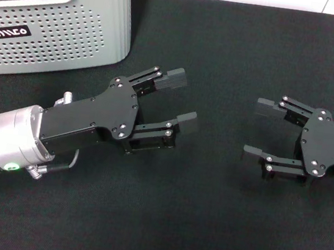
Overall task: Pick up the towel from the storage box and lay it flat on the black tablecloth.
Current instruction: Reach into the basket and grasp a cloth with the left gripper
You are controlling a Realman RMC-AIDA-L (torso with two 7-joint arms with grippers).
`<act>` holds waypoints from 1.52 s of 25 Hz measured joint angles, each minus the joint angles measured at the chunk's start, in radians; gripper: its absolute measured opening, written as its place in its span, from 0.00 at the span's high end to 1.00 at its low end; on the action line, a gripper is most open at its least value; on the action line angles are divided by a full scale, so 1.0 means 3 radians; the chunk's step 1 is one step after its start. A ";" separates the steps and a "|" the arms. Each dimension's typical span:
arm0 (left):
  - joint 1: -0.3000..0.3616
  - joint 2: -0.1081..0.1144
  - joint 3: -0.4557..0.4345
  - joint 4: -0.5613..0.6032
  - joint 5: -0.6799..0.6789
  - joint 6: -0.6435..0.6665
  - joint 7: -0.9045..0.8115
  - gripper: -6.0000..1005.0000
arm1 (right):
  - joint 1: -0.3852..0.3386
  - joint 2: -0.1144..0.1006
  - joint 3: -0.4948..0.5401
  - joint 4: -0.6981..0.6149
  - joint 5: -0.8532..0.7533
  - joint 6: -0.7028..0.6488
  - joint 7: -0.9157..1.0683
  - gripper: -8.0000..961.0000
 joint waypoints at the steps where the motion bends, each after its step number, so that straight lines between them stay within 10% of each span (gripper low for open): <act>1: -0.0002 0.0002 -0.0001 0.0000 0.0003 0.0000 0.0001 0.15 | 0.0000 0.0000 0.0001 0.0008 0.0000 0.0001 -0.0002 0.09; 11: -0.0006 -0.0004 -0.0030 0.0018 0.0061 -0.0041 0.0031 0.15 | 0.0024 0.0000 0.0011 0.0014 -0.0027 0.0033 -0.0016 0.10; 25: 0.0541 0.0017 -0.1327 0.1210 0.0168 -0.0558 -0.0206 0.15 | -0.0041 -0.0010 0.0019 0.0018 -0.0022 0.0052 -0.0090 0.10; 38: 0.0513 0.0029 -0.2857 0.1948 0.1389 -0.1323 -0.0609 0.16 | -0.0048 -0.0007 0.0006 0.0073 -0.0040 0.0082 -0.0195 0.10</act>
